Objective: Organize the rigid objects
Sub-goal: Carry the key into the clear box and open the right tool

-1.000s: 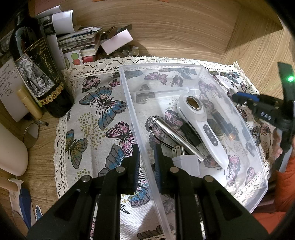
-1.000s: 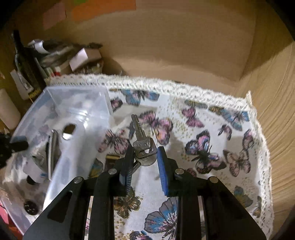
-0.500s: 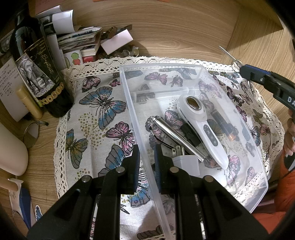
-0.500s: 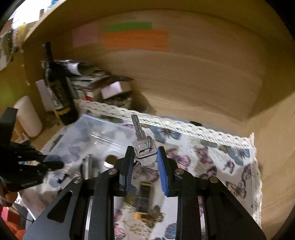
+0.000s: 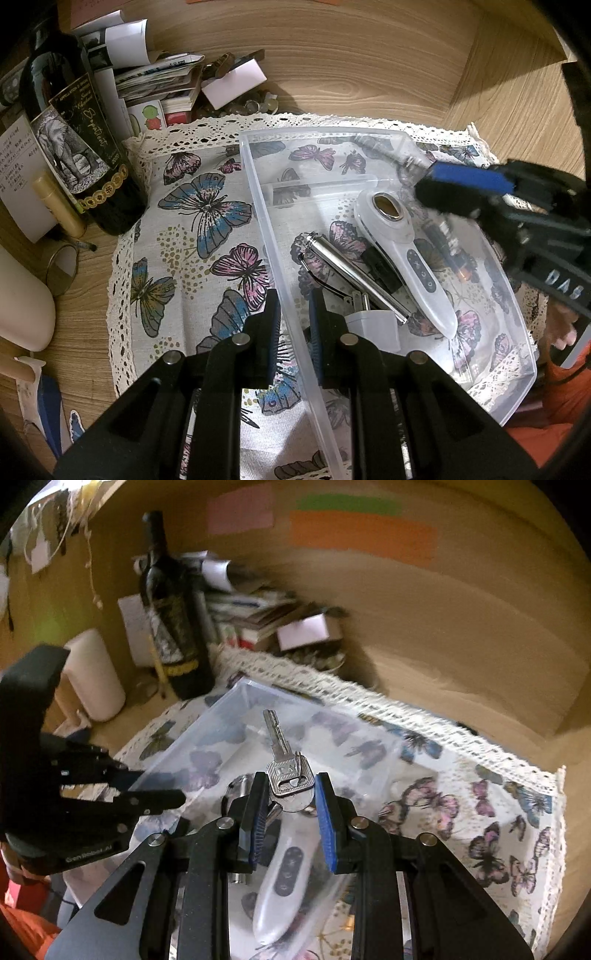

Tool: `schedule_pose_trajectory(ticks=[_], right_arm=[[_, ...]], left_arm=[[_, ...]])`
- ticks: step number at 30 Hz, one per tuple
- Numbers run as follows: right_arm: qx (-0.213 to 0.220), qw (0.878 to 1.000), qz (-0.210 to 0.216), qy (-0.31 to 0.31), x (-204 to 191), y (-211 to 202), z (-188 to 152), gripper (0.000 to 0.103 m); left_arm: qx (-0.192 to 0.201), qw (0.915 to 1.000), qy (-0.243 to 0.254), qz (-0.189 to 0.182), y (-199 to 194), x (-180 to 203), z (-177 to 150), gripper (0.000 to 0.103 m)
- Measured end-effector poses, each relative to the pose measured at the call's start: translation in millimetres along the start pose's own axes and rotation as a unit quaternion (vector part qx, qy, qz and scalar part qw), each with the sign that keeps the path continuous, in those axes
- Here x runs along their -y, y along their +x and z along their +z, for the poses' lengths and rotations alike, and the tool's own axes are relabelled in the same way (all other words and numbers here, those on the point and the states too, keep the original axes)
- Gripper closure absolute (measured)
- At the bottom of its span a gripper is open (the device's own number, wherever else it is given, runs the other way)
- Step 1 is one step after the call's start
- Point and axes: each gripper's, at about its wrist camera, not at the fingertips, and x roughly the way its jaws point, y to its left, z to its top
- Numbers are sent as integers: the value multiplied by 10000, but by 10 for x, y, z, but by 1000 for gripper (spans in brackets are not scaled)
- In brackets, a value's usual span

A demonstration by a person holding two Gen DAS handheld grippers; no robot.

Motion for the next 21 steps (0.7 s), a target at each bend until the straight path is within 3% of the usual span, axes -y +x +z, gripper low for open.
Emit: schedule_pose_trajectory(ticks=[12, 21], right_arm=[[-612, 9978, 6, -238, -57, 295, -78, 80], [-479, 9983, -62, -313, -69, 201, -91, 80]], left_arm=[[1, 10000, -1, -2, -1, -3, 0, 88], [1, 10000, -2, 4, 0, -4, -1, 88]])
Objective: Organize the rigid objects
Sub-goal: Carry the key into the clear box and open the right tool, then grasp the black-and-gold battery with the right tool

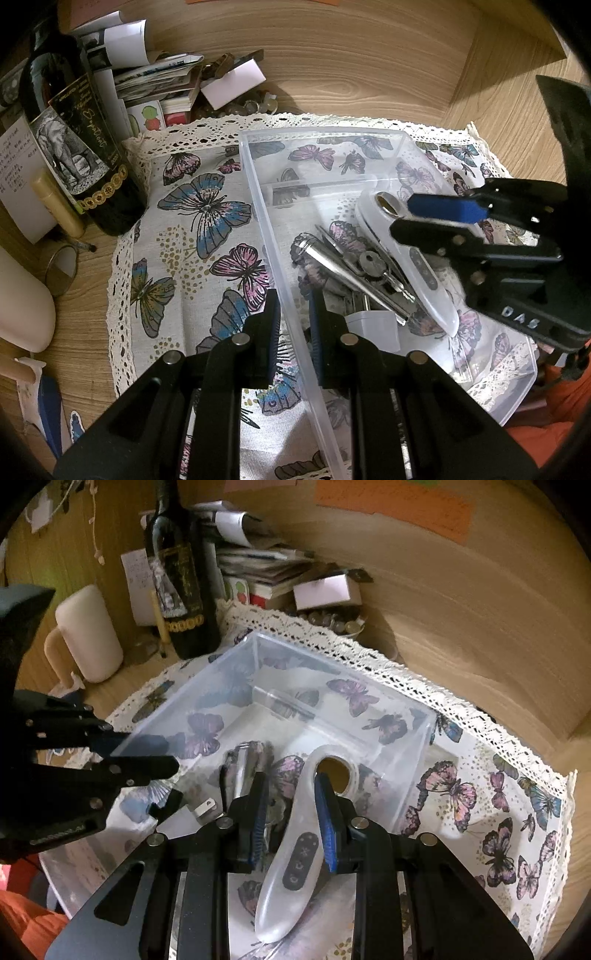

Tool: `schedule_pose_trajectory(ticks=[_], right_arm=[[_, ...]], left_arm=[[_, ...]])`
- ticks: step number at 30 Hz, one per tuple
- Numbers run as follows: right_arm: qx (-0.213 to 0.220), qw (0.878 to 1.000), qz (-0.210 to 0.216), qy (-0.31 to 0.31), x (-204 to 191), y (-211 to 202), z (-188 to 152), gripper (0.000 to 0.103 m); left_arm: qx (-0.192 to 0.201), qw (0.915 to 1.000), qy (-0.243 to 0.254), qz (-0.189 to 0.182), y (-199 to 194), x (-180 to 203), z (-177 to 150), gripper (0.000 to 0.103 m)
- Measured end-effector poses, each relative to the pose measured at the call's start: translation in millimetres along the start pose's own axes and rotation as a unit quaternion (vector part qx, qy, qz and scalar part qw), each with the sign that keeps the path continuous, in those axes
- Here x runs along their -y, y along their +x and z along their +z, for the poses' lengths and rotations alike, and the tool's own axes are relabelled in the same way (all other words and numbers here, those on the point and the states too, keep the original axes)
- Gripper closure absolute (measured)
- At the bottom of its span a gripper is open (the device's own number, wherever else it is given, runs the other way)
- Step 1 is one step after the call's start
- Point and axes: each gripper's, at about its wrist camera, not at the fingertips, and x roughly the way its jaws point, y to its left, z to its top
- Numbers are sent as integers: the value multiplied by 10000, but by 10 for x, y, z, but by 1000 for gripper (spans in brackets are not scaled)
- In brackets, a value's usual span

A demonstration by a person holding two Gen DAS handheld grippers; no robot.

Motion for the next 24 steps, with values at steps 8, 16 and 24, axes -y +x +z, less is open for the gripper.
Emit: schedule_pose_trajectory(ticks=[8, 16, 24], right_arm=[[347, 9987, -139, 335, 195, -280, 29, 79], [533, 9944, -539, 740, 532, -567, -43, 78], [217, 9909, -769, 1085, 821, -521, -297, 78]], left_arm=[[0, 10000, 3, 1, -1, 0, 0, 88], [-1, 10000, -1, 1, 0, 0, 0, 88], [-4, 10000, -14, 1, -2, -8, -1, 88]])
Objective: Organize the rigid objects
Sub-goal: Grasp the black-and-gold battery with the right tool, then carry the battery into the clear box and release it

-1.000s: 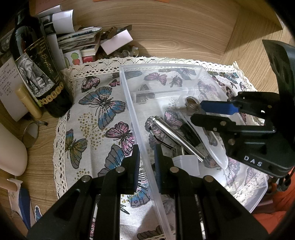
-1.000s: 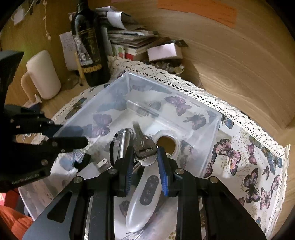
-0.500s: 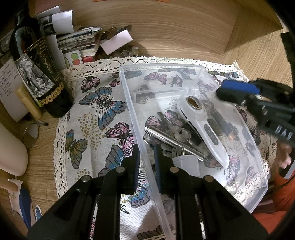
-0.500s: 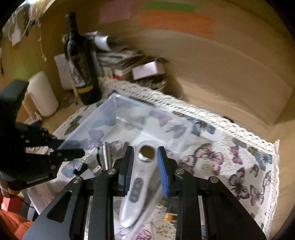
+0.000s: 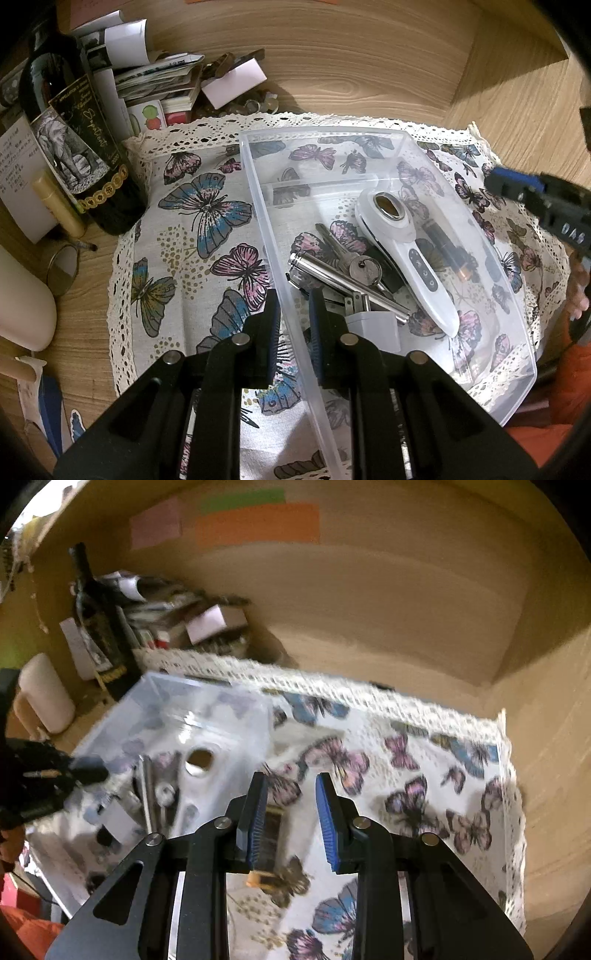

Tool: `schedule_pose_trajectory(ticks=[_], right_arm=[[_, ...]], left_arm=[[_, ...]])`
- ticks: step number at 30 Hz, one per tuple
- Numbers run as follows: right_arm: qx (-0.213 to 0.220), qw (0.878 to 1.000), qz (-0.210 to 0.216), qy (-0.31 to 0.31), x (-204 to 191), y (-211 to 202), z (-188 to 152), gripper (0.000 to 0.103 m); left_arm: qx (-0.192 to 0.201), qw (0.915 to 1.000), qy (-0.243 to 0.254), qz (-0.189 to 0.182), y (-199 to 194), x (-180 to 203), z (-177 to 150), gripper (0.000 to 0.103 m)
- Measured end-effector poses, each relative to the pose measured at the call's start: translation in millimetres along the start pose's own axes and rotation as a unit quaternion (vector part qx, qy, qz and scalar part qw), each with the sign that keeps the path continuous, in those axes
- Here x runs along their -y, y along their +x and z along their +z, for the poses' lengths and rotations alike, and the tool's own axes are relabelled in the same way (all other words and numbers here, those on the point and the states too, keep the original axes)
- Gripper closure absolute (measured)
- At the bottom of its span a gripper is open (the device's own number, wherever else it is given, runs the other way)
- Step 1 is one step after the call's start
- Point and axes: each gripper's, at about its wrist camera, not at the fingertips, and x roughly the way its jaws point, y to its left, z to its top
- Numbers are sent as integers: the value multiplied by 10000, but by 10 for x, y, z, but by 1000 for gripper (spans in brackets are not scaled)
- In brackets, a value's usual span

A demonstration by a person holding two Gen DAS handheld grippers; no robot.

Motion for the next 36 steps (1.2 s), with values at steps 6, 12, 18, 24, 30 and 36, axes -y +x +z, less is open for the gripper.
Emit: schedule_pose_trajectory(ticks=[6, 12, 18, 24, 30, 36], right_arm=[[-340, 9993, 135, 40, -23, 197, -190, 78], [-683, 9972, 316, -17, -112, 401, -351, 78], [-929, 9951, 326, -81, -154, 580, -468, 78], [-729, 9971, 209, -77, -137, 515, -427, 81], [-436, 9989, 174, -17, -108, 349, -302, 81], [17, 9999, 141, -50, -135, 101, -102, 81]], left_arm=[[-5, 10000, 10, 20, 0, -5, 1, 88], [-6, 10000, 12, 25, -2, -5, 0, 88], [-6, 10000, 10, 23, -2, -5, 1, 88], [-7, 10000, 14, 26, -2, -5, 0, 88], [-5, 10000, 13, 26, -3, -6, 0, 88], [-6, 10000, 14, 27, -3, -5, 0, 88]])
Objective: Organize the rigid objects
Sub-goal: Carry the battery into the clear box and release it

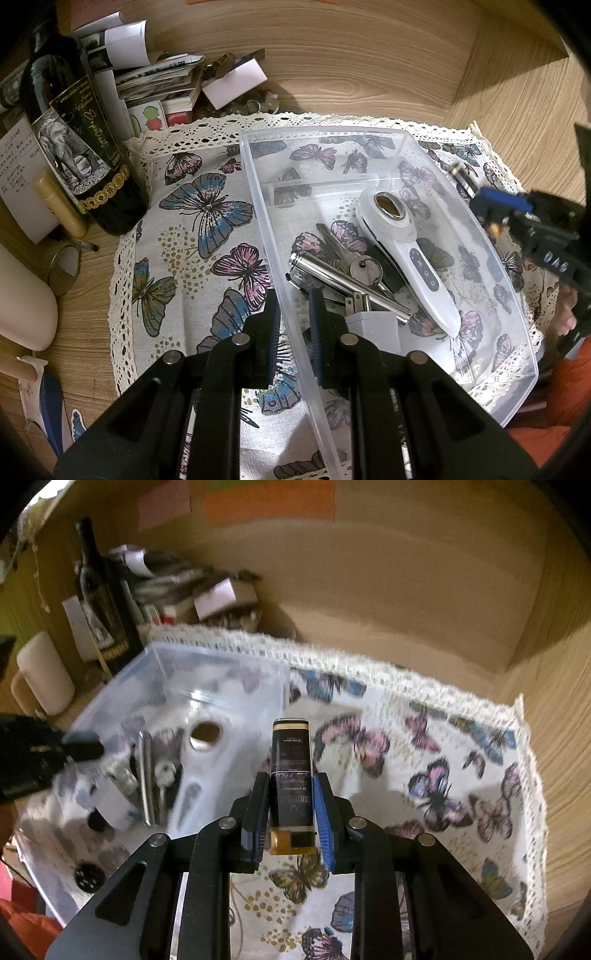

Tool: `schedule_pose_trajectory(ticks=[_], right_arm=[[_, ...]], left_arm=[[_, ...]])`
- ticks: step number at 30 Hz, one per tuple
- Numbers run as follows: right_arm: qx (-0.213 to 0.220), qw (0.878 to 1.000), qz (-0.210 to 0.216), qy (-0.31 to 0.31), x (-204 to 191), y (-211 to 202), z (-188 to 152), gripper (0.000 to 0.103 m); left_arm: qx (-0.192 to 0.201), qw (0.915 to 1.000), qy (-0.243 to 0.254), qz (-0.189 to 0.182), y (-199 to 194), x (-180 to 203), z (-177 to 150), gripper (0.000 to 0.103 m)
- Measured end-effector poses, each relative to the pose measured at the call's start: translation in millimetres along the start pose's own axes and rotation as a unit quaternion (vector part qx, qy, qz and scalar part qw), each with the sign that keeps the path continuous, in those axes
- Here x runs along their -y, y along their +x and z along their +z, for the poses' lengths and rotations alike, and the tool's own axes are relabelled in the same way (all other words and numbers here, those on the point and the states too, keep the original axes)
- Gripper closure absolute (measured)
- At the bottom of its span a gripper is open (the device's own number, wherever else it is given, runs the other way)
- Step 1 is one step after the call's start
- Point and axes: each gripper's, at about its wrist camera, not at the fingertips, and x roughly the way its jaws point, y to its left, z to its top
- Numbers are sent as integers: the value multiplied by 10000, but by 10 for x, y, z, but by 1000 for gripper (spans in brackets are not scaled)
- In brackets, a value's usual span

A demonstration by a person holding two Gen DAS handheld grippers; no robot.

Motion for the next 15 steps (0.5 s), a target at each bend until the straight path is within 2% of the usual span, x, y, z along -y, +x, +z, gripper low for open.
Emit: schedule_pose_trajectory(ticks=[8, 15], right_arm=[[453, 9987, 85, -216, -171, -203, 217, 81], [484, 9968, 403, -487, -391, -196, 297, 81]], left_arm=[[-1, 10000, -2, 2, 1, 3, 1, 88], [-1, 10000, -1, 5, 1, 4, 0, 88]])
